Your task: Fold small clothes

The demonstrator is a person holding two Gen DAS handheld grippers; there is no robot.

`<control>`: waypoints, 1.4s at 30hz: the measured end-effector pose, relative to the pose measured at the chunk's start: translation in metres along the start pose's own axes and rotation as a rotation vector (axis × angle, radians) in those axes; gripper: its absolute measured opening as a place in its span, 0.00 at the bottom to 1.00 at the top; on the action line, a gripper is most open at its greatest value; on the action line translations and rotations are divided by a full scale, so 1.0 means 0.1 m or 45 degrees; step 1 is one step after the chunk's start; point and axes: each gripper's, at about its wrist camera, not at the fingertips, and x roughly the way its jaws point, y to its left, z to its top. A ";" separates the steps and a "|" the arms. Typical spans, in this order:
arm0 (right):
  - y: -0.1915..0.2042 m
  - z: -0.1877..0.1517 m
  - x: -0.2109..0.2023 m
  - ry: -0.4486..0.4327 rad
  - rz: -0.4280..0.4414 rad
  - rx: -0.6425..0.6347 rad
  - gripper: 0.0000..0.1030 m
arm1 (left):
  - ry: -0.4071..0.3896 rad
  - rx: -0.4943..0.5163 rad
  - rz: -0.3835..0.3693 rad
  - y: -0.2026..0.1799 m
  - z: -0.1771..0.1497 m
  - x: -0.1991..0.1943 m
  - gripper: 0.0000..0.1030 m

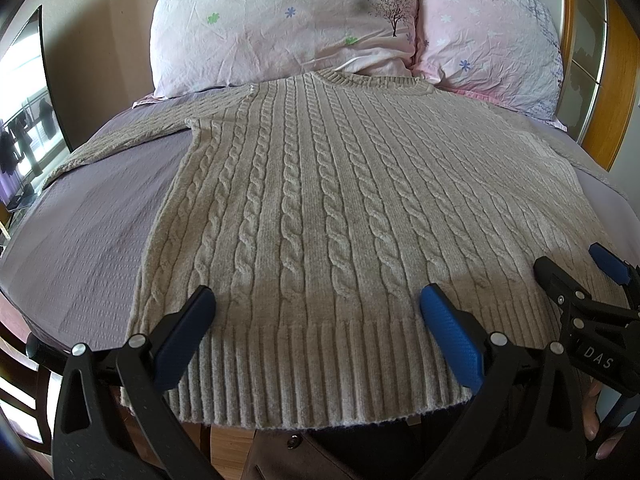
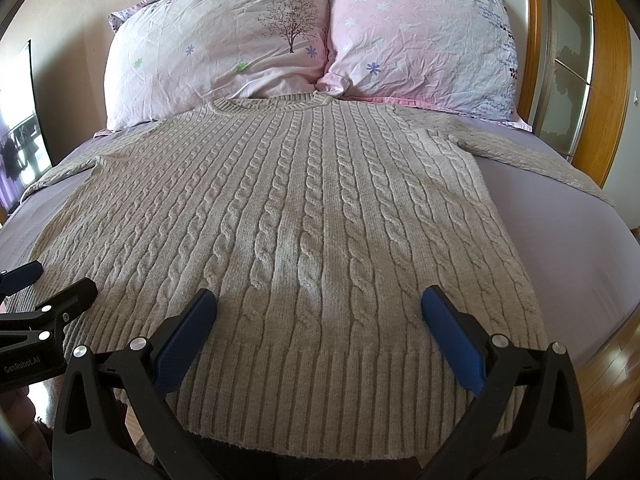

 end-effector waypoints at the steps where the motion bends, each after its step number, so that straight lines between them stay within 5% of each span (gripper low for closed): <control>1: 0.00 0.00 0.00 0.000 0.000 0.000 0.99 | 0.000 0.000 0.000 0.00 0.00 0.00 0.98; 20: 0.05 -0.02 0.01 -0.003 0.019 -0.024 0.99 | -0.004 0.004 0.000 0.00 0.00 0.00 0.98; 25: -0.12 0.03 0.00 -0.035 0.138 -0.066 0.99 | -0.016 0.032 -0.016 0.01 0.01 0.04 0.98; 30: -1.24 0.52 -0.11 -0.140 0.130 0.299 0.99 | 0.004 0.045 -0.083 0.10 0.17 0.05 0.98; 34: -2.38 0.84 0.07 -0.145 0.052 0.683 0.99 | -0.131 -0.063 -0.195 0.39 0.41 0.07 0.98; 38: -3.43 0.93 0.46 -0.060 -0.056 1.063 0.77 | -0.227 -0.173 -0.257 0.71 0.66 0.11 0.98; 42: -4.18 0.84 0.79 0.006 -0.154 1.399 0.65 | -0.263 -0.258 -0.205 1.01 0.86 0.15 0.98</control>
